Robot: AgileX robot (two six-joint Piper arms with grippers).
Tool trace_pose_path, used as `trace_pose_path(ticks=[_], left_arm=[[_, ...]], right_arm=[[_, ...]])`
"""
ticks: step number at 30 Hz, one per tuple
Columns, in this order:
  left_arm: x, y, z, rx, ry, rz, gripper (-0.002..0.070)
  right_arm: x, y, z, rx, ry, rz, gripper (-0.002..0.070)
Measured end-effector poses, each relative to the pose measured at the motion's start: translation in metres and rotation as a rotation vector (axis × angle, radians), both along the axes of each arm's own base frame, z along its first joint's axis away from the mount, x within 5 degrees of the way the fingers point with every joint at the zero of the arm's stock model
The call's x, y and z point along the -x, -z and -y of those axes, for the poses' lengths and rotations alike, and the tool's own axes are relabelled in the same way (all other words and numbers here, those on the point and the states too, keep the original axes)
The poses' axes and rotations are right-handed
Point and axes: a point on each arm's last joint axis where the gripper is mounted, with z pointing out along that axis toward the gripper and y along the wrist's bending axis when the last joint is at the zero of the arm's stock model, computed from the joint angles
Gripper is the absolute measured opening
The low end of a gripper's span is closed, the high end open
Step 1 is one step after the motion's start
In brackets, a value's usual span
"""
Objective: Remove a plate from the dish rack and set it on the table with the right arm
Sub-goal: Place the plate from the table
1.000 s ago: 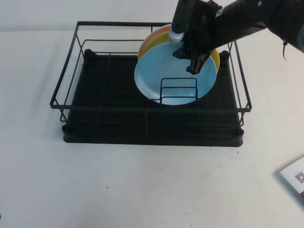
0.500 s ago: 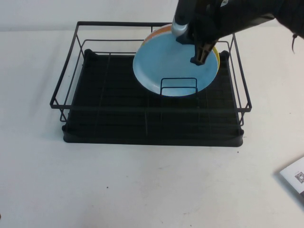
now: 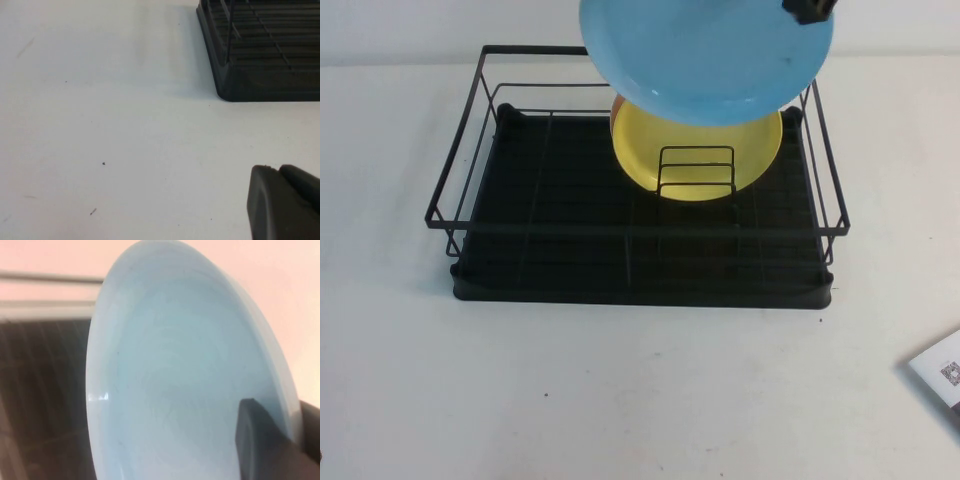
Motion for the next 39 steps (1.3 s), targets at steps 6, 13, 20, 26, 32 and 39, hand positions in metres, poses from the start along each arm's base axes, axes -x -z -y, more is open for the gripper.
trace_pose_path(ticks=[6,13,20,26,32,39], left_arm=[[0.0,0.0,0.0,0.0,0.0,0.0,-0.0004],[0.0,0.0,0.0,0.0,0.0,0.0,-0.0004],[0.0,0.0,0.0,0.0,0.0,0.0,-0.0004],[0.0,0.0,0.0,0.0,0.0,0.0,-0.0004],[0.0,0.0,0.0,0.0,0.0,0.0,-0.0004],[0.0,0.0,0.0,0.0,0.0,0.0,-0.0004]], right_arm=[[0.055,-0.033,0.025,-0.141,0.118,-0.195,0.0069],[0.098,-0.006,0.045,-0.239,0.321,-0.479,0.0069],[0.132,0.07,0.037,-0.422,0.483,-0.739,0.0069],[0.135,0.149,0.022,-0.559,0.588,-0.989,0.0069],[0.122,0.202,0.013,-0.535,0.699,-1.097,0.0069],[0.102,0.231,0.003,-0.519,0.759,-1.11,0.0069]])
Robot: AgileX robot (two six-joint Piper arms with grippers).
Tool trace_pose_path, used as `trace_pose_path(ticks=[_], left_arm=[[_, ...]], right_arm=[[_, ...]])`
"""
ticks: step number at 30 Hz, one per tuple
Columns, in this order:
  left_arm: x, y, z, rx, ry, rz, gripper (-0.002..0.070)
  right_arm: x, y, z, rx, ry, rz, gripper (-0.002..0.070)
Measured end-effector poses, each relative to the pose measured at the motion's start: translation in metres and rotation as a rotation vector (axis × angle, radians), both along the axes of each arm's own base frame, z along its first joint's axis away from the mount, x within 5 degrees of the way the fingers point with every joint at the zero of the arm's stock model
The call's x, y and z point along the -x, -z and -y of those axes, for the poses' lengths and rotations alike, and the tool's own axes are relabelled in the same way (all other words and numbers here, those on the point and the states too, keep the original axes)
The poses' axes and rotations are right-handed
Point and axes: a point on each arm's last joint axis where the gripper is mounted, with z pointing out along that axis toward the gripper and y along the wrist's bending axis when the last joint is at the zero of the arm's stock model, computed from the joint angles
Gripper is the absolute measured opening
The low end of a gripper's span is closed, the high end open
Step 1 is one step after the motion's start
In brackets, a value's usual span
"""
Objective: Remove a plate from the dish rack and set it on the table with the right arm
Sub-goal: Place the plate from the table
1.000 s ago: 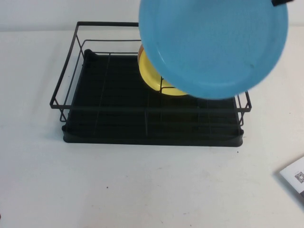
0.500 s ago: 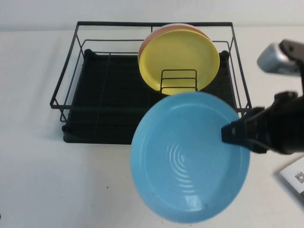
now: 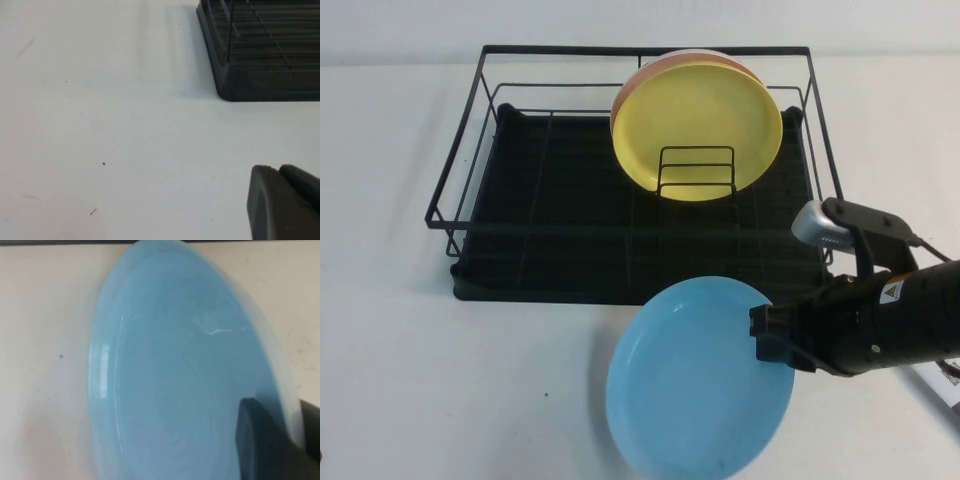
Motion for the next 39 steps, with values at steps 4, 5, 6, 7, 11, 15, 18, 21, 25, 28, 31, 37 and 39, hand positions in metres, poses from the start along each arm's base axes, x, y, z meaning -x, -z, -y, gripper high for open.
trace_pose_path(ticks=[4,5,6,7,11,15,18,21,25,28,31,37,39], left_arm=[[0.0,0.0,0.0,0.0,0.0,0.0,-0.0004],[0.0,0.0,0.0,0.0,0.0,0.0,-0.0004],[0.0,0.0,0.0,0.0,0.0,0.0,-0.0004],[0.0,0.0,0.0,0.0,0.0,0.0,-0.0004],[0.0,0.0,0.0,0.0,0.0,0.0,-0.0004],[0.0,0.0,0.0,0.0,0.0,0.0,-0.0004],[0.0,0.0,0.0,0.0,0.0,0.0,-0.0004],[0.0,0.0,0.0,0.0,0.0,0.0,-0.0004],[0.0,0.0,0.0,0.0,0.0,0.0,-0.0004],[0.0,0.0,0.0,0.0,0.0,0.0,-0.0004],[0.0,0.0,0.0,0.0,0.0,0.0,-0.0004],[0.0,0.0,0.0,0.0,0.0,0.0,-0.0004],[0.0,0.0,0.0,0.0,0.0,0.0,-0.0004]], right_arm=[[-0.007,0.013,-0.003,0.016,0.013,-0.018,0.0069],[-0.008,0.016,-0.004,0.019,0.016,-0.023,0.0069],[-0.01,0.018,-0.005,0.022,0.02,-0.024,0.0069],[-0.011,0.02,-0.005,0.023,0.024,-0.026,0.0069],[-0.017,0.028,-0.008,0.023,0.044,-0.03,0.0069],[-0.021,0.037,-0.01,0.027,0.063,-0.048,0.0069],[-0.023,0.043,-0.011,0.029,0.074,-0.065,0.0069],[-0.025,0.047,-0.012,0.035,0.079,-0.069,0.0074],[-0.029,0.055,-0.013,0.05,0.083,-0.077,0.0106],[-0.031,0.062,-0.013,0.078,0.072,-0.078,0.0153],[-0.031,0.07,-0.013,0.116,0.045,-0.081,0.0225],[-0.031,0.071,-0.012,0.141,0.017,-0.082,0.0396],[-0.032,0.067,-0.013,0.151,-0.006,-0.082,0.0412]])
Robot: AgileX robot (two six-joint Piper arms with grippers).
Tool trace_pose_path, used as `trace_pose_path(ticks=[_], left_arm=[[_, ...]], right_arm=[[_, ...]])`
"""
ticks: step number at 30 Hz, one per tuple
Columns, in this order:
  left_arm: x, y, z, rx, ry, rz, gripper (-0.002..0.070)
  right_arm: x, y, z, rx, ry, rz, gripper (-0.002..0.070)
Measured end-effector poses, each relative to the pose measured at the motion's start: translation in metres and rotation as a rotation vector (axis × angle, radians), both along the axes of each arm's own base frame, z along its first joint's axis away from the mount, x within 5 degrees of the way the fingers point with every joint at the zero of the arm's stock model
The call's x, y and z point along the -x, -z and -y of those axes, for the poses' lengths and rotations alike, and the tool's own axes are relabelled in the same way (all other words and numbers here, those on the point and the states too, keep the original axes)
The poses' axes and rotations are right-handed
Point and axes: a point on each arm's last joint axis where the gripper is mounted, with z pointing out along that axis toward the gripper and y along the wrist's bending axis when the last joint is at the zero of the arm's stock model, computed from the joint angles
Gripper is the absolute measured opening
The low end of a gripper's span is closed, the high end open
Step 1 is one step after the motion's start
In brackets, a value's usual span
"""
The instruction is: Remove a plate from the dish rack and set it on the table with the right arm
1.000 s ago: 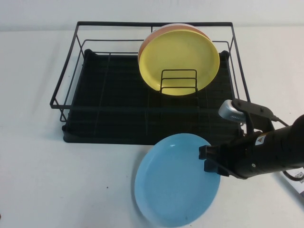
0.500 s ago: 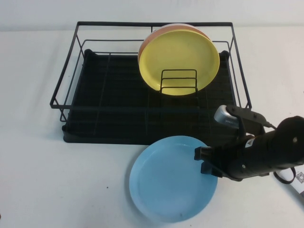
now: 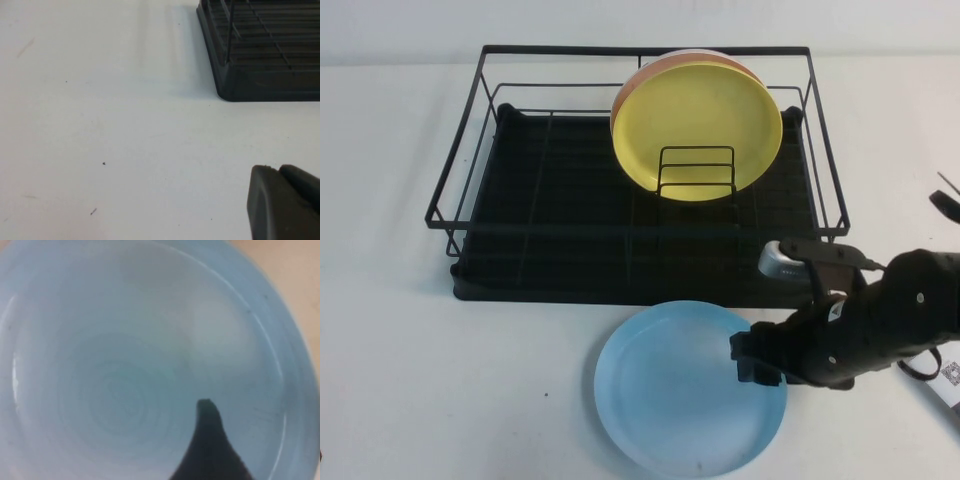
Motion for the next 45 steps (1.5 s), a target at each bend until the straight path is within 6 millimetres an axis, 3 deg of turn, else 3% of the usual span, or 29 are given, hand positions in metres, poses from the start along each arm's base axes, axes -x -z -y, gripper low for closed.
trace_pose_path(ticks=[5,7,11,12,14,19,26,34,39,42,45], left_arm=[[0.0,0.0,0.0,0.0,0.0,0.0,-0.0004],[0.0,0.0,0.0,0.0,0.0,0.0,-0.0004],[0.0,0.0,0.0,0.0,0.0,0.0,-0.0004],[0.0,0.0,0.0,0.0,0.0,0.0,-0.0004],[0.0,0.0,0.0,0.0,0.0,0.0,-0.0004],[0.0,0.0,0.0,0.0,0.0,0.0,-0.0004],[0.0,0.0,0.0,0.0,0.0,0.0,-0.0004],[0.0,0.0,0.0,0.0,0.0,0.0,-0.0004],[0.0,0.0,0.0,0.0,0.0,0.0,-0.0004],[0.0,0.0,0.0,0.0,0.0,0.0,-0.0004],[0.0,0.0,0.0,0.0,0.002,0.0,-0.0004]], right_arm=[[-0.002,-0.028,0.001,0.006,-0.058,0.025,0.04],[0.001,-0.044,0.006,0.021,-0.09,0.058,0.0335],[0.015,-0.076,0.017,0.032,-0.135,0.123,0.009],[0.019,-0.082,0.019,0.033,-0.143,0.137,0.0061],[0.029,-0.098,0.026,0.037,-0.16,0.166,0.0017],[0.055,-0.125,0.044,0.037,-0.182,0.248,-0.0009],[0.09,-0.135,0.068,0.119,-0.243,0.212,-0.0017],[0.093,-0.141,0.075,0.194,-0.323,0.304,-0.0018],[0.091,-0.126,0.09,0.218,-0.265,0.421,-0.0018],[0.094,-0.108,0.112,0.208,-0.142,0.535,-0.0018],[0.111,-0.082,0.136,0.205,-0.01,0.652,-0.0018]])
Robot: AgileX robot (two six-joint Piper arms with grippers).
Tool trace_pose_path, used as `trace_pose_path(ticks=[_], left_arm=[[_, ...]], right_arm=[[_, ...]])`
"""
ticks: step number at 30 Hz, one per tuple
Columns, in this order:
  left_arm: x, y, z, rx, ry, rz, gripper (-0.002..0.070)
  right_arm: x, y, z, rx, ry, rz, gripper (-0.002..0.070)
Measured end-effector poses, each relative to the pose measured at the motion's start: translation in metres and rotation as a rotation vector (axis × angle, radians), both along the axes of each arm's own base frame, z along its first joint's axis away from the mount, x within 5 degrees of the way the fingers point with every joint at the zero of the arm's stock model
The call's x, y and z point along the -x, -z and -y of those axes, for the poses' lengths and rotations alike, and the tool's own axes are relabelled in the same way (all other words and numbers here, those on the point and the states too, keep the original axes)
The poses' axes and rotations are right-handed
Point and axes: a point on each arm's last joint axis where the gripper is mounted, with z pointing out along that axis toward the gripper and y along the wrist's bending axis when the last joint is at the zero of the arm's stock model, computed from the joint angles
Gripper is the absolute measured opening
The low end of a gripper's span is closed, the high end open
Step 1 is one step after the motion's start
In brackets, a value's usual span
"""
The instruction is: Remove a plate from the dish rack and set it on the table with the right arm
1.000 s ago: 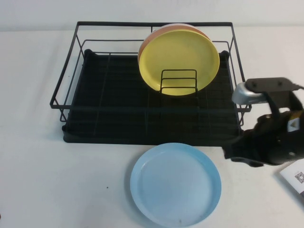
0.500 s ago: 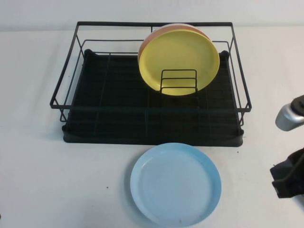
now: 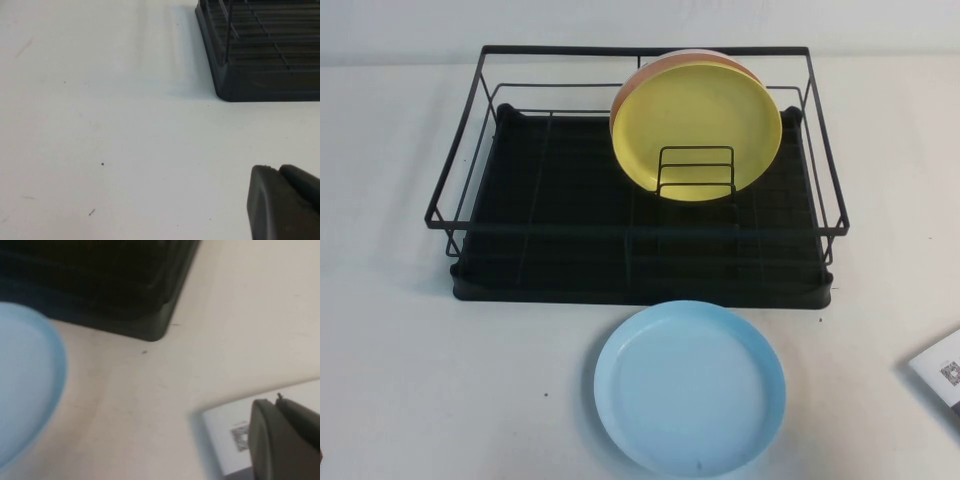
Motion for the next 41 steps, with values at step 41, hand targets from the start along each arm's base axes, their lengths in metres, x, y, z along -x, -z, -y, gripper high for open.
trace_pose_path(ticks=[41], left_arm=[[0.0,0.0,0.0,0.0,0.0,0.0,-0.0004]], right_arm=[[0.087,0.083,0.039,-0.025,0.214,0.322,-0.0018]])
